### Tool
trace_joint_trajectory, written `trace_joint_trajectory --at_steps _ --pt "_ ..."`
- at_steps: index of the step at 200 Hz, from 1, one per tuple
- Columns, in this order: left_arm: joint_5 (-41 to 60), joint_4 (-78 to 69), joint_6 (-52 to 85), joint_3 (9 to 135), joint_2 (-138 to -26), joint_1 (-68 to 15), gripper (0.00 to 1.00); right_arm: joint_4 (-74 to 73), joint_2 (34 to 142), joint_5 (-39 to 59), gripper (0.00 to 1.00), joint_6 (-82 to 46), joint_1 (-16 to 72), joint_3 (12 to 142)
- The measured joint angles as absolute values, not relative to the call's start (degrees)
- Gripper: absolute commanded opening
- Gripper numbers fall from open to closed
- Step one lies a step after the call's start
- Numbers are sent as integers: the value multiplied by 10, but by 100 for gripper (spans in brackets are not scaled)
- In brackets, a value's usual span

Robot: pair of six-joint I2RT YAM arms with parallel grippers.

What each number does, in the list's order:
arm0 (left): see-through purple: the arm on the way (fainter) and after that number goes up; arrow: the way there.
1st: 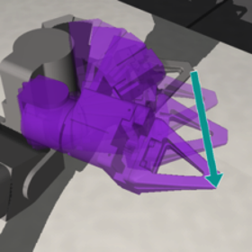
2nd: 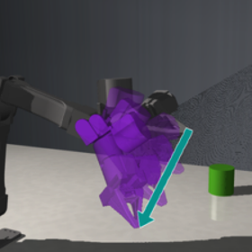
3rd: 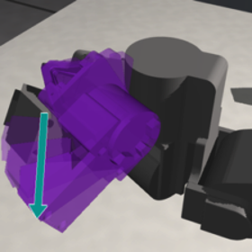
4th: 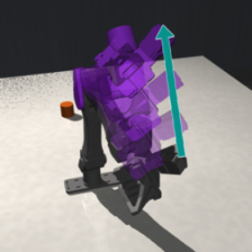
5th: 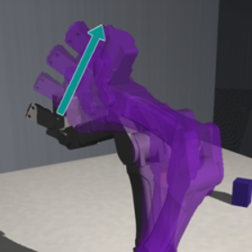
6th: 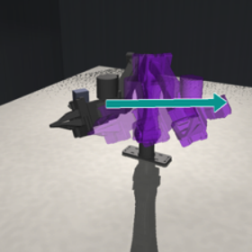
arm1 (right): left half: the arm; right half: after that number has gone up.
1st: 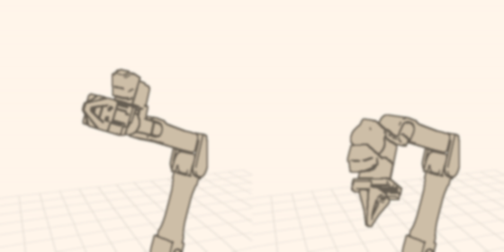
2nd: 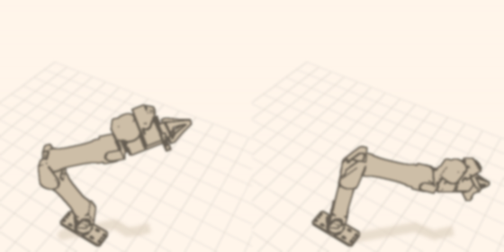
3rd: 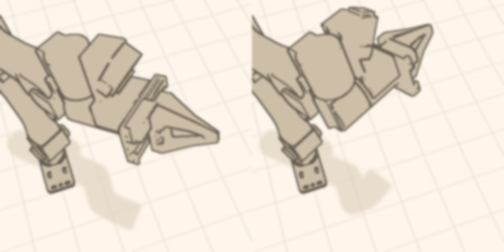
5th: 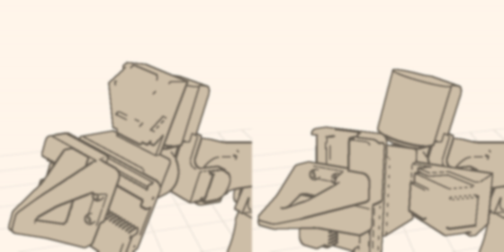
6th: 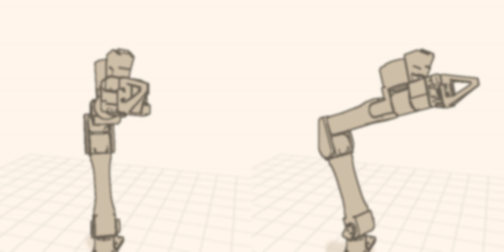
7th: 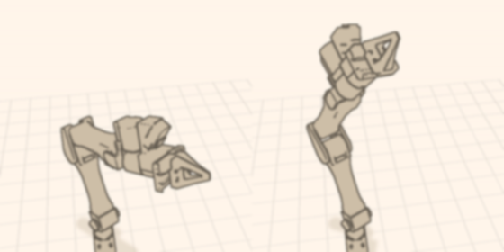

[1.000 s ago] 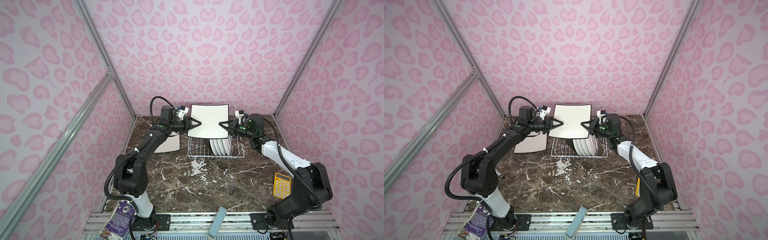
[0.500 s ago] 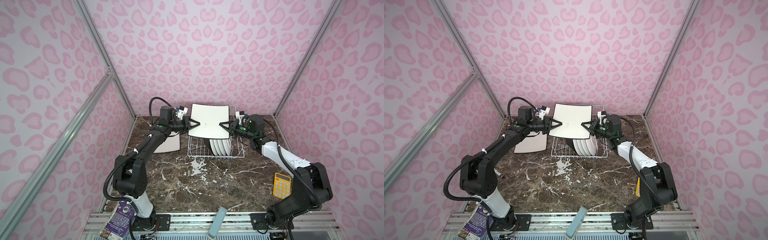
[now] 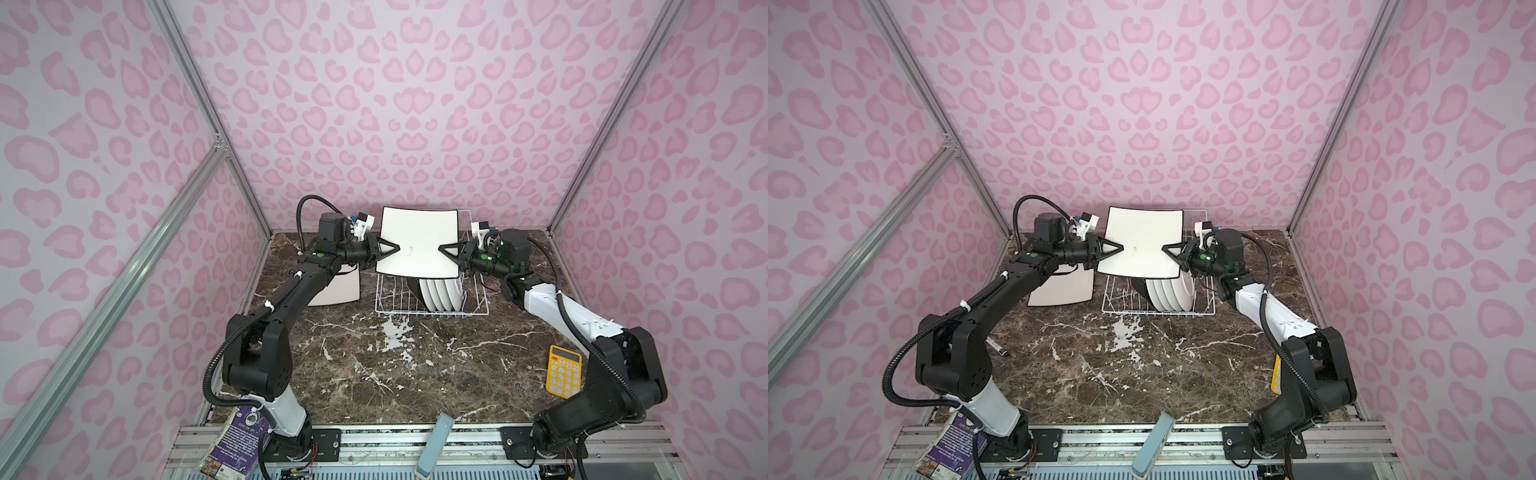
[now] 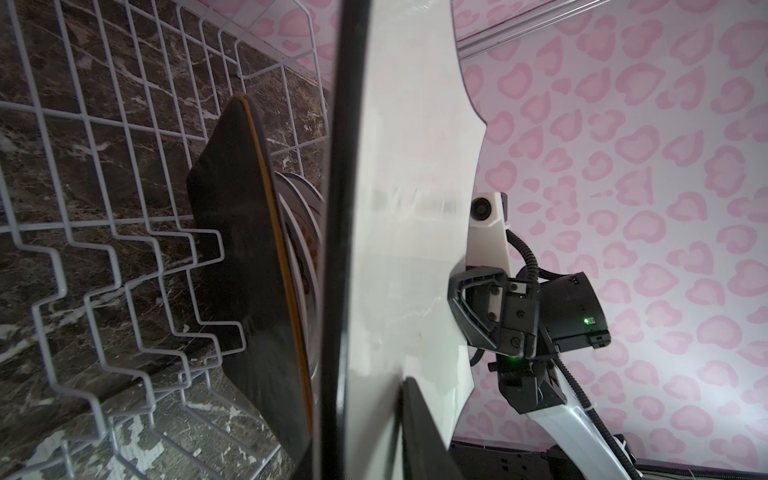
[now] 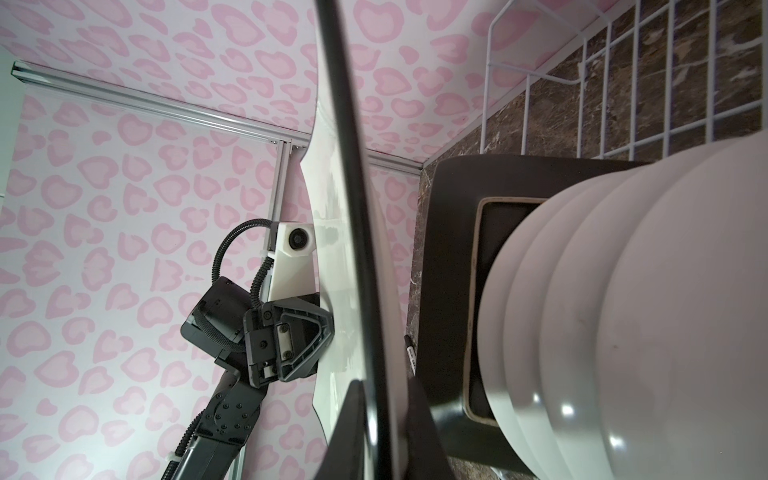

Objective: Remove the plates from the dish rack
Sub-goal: 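Carry the plate toward the table with the left gripper while the right releases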

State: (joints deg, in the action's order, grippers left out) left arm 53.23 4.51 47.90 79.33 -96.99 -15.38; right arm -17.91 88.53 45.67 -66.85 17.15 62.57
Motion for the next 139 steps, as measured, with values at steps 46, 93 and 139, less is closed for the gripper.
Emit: trace_joint_trajectory --at_steps 46,93,139 --pt "529 22 478 785 -955 -159 4 -169 877 455 49 -655 172 626" --pt "536 16 480 785 -948 -160 4 -159 862 452 66 -636 172 626" --pt "535 16 482 785 -940 -160 4 -147 847 446 70 -617 171 625"
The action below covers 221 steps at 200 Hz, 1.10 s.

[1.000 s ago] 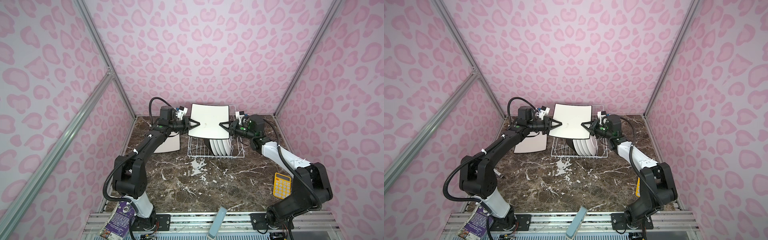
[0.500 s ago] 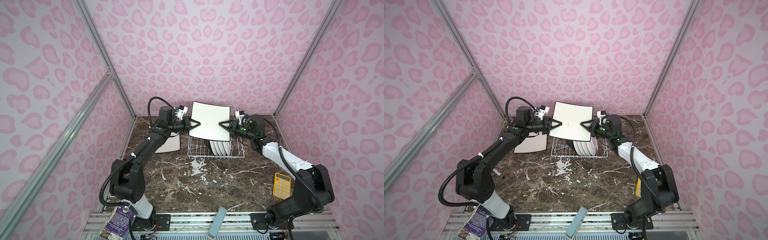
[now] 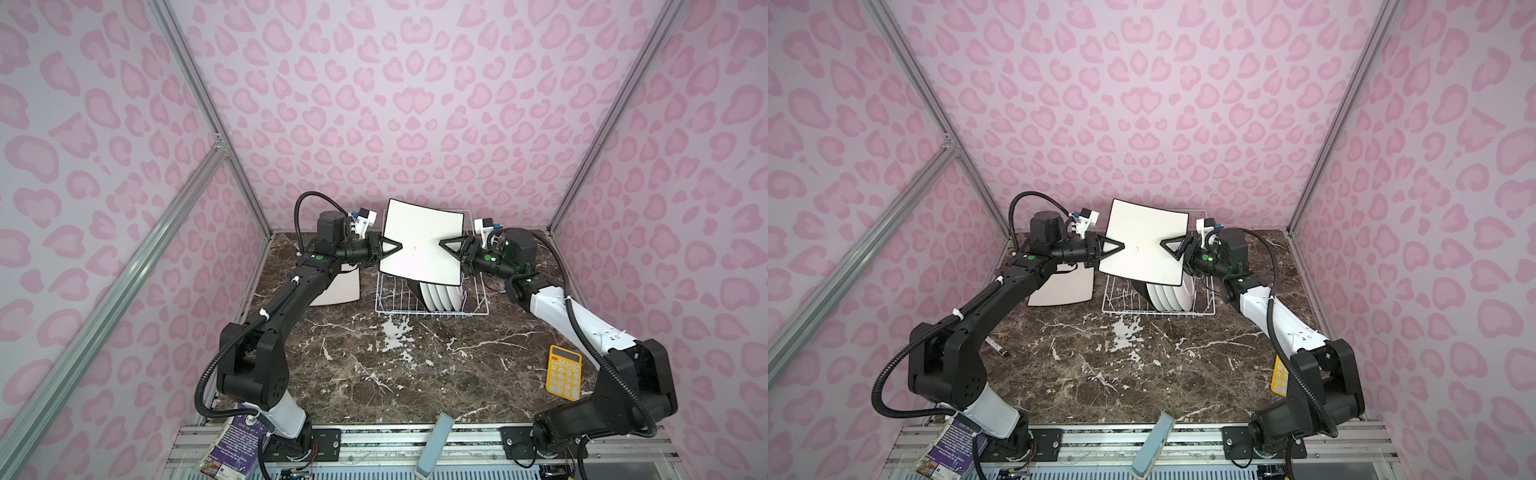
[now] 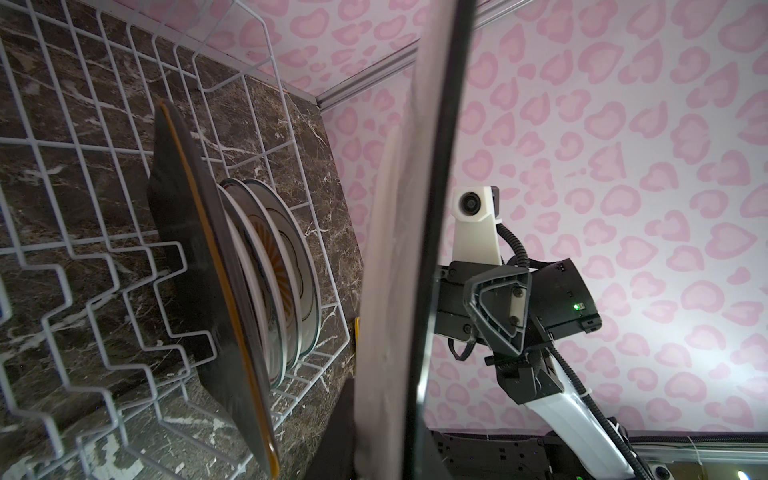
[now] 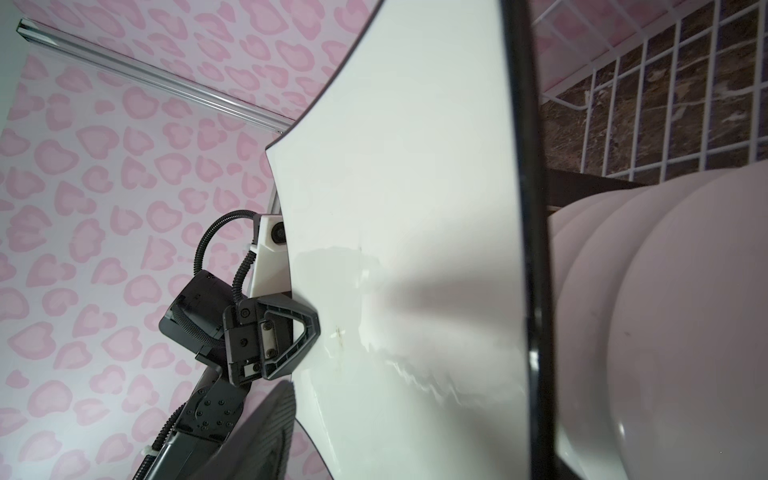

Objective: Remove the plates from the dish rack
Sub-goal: 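Carry the plate toward the table with the left gripper while the right releases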

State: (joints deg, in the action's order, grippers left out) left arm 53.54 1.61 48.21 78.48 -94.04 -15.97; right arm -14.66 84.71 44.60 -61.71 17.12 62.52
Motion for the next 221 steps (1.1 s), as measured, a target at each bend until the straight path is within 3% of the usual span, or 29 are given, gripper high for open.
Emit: trace_joint_trajectory --at_steps 17,35,68,159,221 --pt "531 16 483 785 -938 -160 4 -144 847 446 72 -612 171 625" --pt "524 17 483 785 -935 -159 4 -134 846 443 85 -603 170 629" --pt "511 39 480 791 -926 -153 4 -91 830 426 99 -565 169 644" --pt "479 113 427 820 -898 -129 4 8 735 324 99 -406 184 634" --pt "463 175 383 856 -887 -100 4 9 633 225 99 -210 243 575"
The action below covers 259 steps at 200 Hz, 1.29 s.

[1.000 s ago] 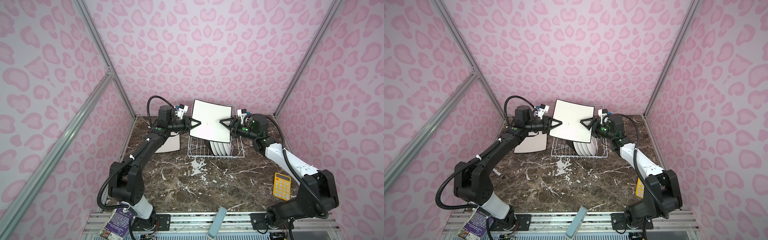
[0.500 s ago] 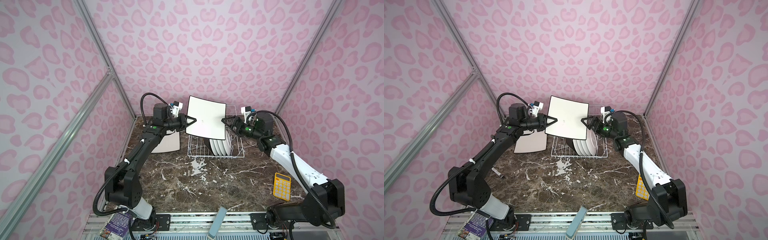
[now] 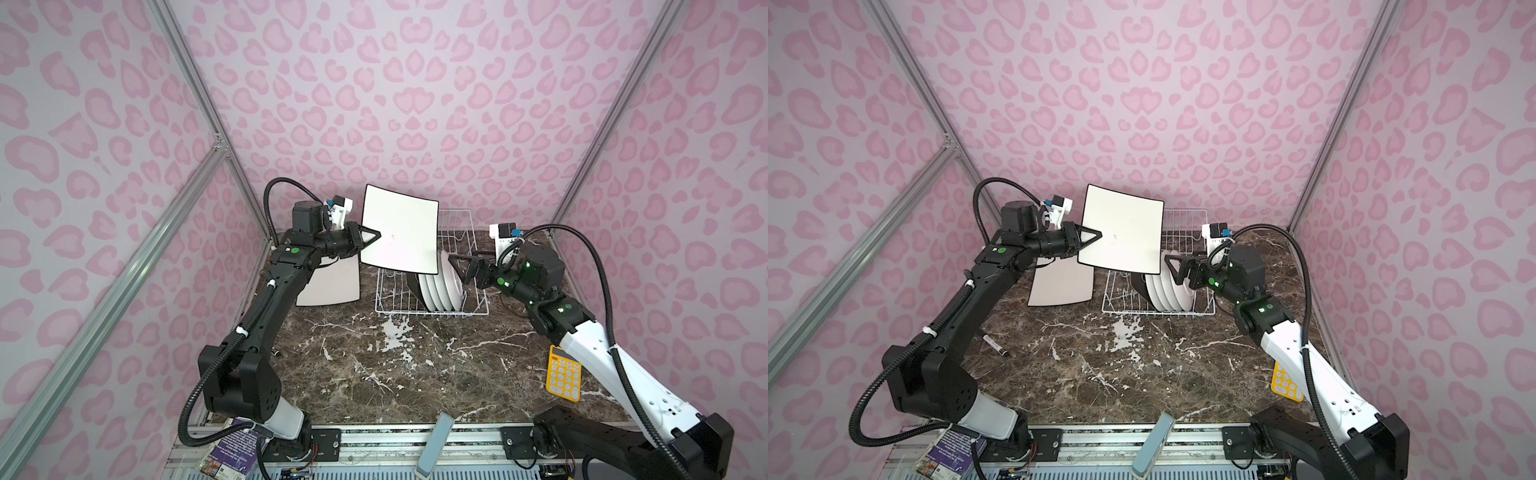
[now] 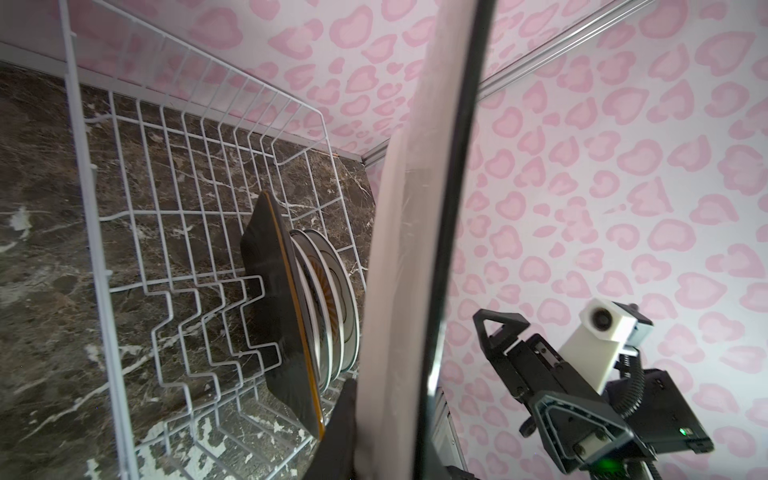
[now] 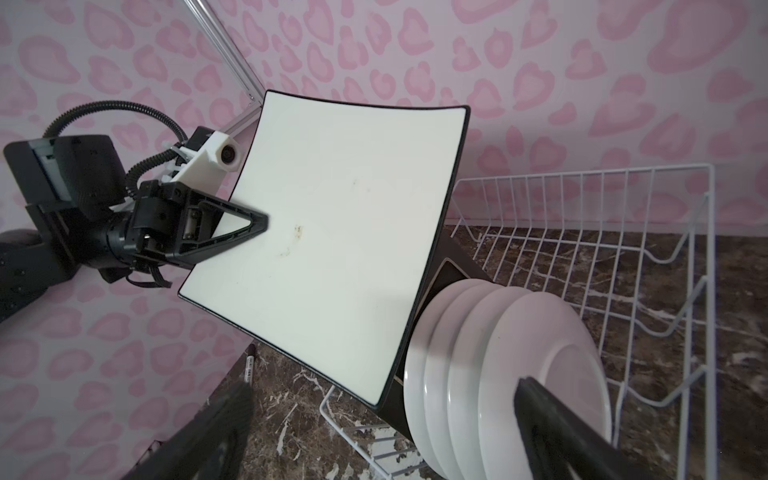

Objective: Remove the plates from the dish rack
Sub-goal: 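Carry the plate toward the table with the left gripper while the right releases, then lower the square white plate onto the first plate with the left gripper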

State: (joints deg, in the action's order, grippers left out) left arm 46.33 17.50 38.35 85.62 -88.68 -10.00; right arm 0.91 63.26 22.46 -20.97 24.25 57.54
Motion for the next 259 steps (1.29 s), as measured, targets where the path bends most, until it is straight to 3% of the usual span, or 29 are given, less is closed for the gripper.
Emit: trace_joint_trajectory --at_steps 119,173,259 --pt "390 356 239 884 -833 18 4 71 618 111 99 57 390 568" --pt "375 408 203 898 -830 83 4 90 666 63 99 96 443 583" --pt "323 435 152 903 -873 112 4 52 719 -1 99 73 507 586"
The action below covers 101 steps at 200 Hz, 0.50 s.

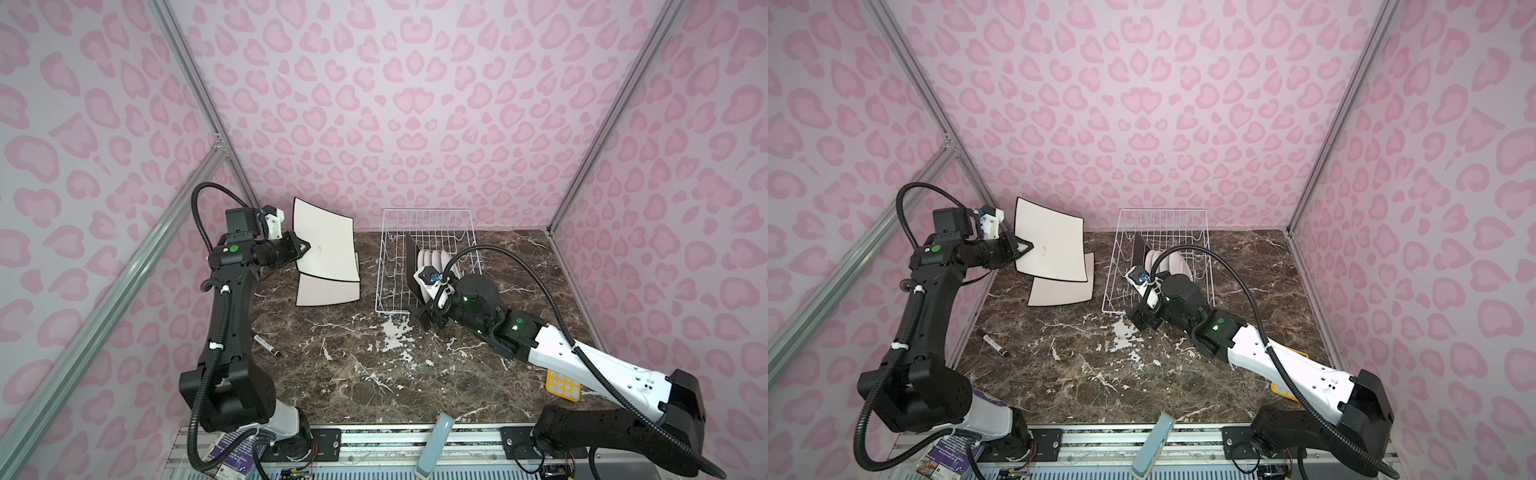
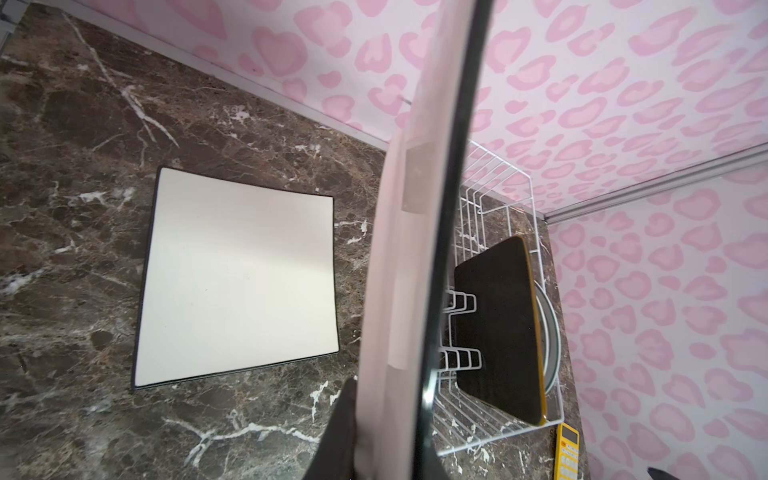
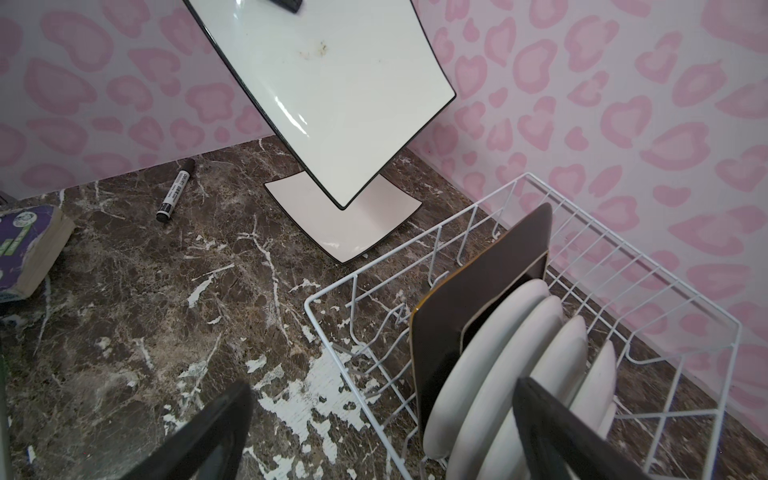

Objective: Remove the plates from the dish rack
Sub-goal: 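Lower the square white plate onto the first plate with the left gripper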

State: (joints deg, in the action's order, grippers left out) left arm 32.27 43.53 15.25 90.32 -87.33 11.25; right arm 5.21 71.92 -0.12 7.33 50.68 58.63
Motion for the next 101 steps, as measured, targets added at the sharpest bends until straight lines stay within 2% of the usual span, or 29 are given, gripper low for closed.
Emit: trace_joint_trajectory --at_steps 101 --pt "344 434 118 911 -987 156 4 39 736 -41 99 21 524 594"
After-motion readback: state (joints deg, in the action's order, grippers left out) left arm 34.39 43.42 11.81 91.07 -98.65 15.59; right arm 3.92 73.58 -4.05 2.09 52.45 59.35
